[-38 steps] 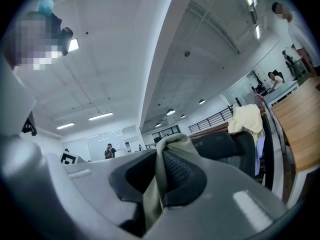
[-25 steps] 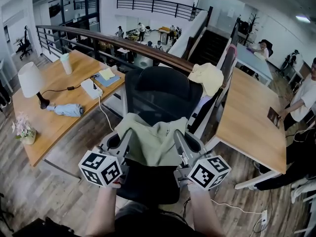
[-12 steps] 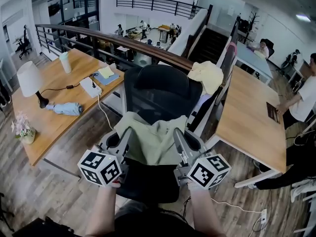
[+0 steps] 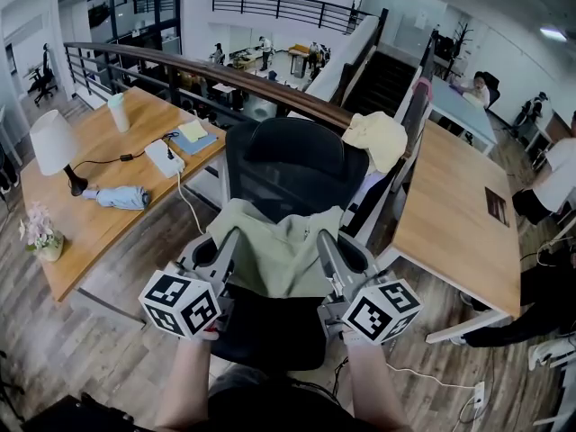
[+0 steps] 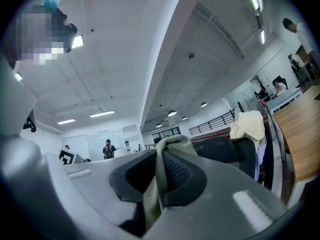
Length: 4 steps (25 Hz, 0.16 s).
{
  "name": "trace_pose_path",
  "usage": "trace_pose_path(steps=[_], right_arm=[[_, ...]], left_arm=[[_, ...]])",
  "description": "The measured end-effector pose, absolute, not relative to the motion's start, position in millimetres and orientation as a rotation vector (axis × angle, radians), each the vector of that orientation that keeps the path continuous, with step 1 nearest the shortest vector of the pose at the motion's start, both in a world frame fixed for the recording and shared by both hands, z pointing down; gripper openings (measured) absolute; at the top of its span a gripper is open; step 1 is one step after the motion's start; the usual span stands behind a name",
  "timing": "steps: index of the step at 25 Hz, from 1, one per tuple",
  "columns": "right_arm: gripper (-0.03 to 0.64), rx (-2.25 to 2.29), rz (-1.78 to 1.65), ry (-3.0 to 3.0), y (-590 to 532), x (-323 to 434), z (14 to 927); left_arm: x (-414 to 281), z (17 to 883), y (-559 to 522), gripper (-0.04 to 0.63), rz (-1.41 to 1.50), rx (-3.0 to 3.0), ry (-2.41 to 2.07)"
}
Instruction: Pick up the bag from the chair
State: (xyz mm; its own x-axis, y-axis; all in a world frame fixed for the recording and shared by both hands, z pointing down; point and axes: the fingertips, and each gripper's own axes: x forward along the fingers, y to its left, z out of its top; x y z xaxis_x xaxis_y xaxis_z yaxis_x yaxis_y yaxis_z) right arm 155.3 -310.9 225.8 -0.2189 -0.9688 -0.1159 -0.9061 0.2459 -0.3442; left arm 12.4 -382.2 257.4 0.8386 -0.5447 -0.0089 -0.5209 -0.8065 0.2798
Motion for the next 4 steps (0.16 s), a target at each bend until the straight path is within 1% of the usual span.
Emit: trace_pose_path(steps=[4], right_arm=[[0.038,-1.733,-0.274,2.222,-312.9,153.4,222.8]], left_arm=[[11.1,254.3,-385.3,0.011,-0.138,2.755,-0.811]])
